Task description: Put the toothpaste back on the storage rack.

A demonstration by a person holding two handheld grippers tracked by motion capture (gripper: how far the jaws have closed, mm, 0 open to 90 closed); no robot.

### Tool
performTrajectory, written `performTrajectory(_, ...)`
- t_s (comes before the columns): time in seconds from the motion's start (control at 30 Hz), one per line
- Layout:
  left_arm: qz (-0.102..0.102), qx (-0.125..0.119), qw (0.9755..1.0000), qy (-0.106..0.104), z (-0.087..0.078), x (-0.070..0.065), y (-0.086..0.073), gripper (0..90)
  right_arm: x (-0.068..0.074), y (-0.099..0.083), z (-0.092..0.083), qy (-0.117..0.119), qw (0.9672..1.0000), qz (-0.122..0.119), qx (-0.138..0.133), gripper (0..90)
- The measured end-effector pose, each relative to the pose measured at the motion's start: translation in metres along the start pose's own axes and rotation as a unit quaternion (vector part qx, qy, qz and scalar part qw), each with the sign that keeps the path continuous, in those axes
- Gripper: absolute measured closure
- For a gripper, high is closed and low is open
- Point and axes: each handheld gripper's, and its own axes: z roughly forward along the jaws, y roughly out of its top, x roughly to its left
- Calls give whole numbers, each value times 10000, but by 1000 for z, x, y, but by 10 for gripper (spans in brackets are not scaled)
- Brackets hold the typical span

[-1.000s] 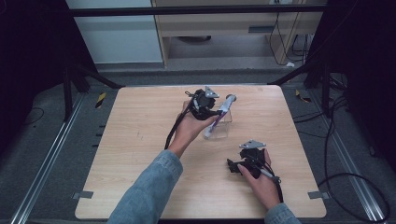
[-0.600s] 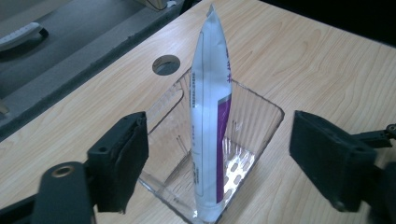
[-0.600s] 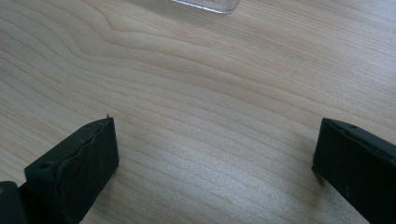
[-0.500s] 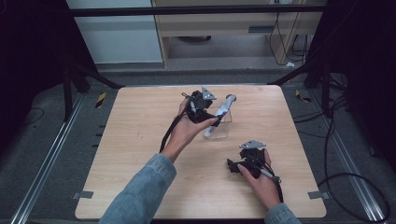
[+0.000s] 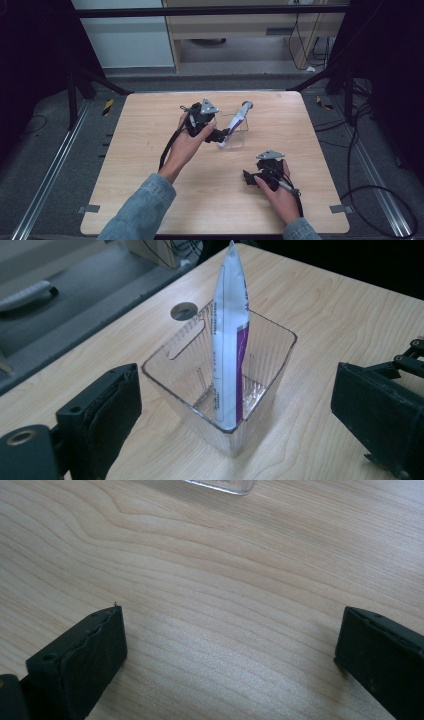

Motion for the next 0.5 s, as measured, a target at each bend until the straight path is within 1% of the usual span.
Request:
performTrajectory(0.03, 0, 0, 10000, 0, 0, 0, 0, 56, 0, 0, 0, 0, 10000, 0, 0, 4)
performTrajectory(0.07, 28, -11, 10000, 31, -4, 1, -2, 56, 0, 0, 0, 0, 10000, 0, 1, 4)
performTrajectory(0.13, 1, -61, 10000, 44, -12, 3, -8, 57, 0, 0, 0, 3, 10000, 1, 0, 4)
performTrajectory(0.2, 26, -9, 10000, 36, -16, 3, -13, 57, 0, 0, 0, 2, 10000, 6, -1, 4)
performTrajectory(0.23, 26, -9, 10000, 36, -16, 3, -13, 57, 0, 0, 0, 2, 10000, 6, -1, 4)
performTrajectory(0.27, 49, 19, 10000, 10, -20, 2, -19, 57, 0, 0, 0, 2, 10000, 4, 1, 4)
performTrajectory(0.3, 49, 19, 10000, 10, -20, 2, -19, 57, 0, 0, 0, 2, 10000, 4, 1, 4)
performTrajectory(0.33, 62, 76, 10000, -8, -23, 2, -25, 56, 0, 0, 0, -4, 10000, -7, 1, 4)
performTrajectory(0.37, 62, 76, 10000, -8, -23, 2, -25, 56, 0, 0, 0, -4, 10000, -7, 1, 4)
performTrajectory(0.4, 53, 135, 9999, -38, -26, 1, -31, 57, 0, 0, 0, -4, 10000, 1, 1, 4)
performTrajectory(0.43, 53, 135, 9999, -38, -26, 1, -31, 56, 0, 0, 0, -4, 10000, 1, 1, 4)
performTrajectory(0.5, 53, 168, 9998, -34, -29, 1, -37, 56, 0, 0, 0, -6, 10000, -6, 0, 4)
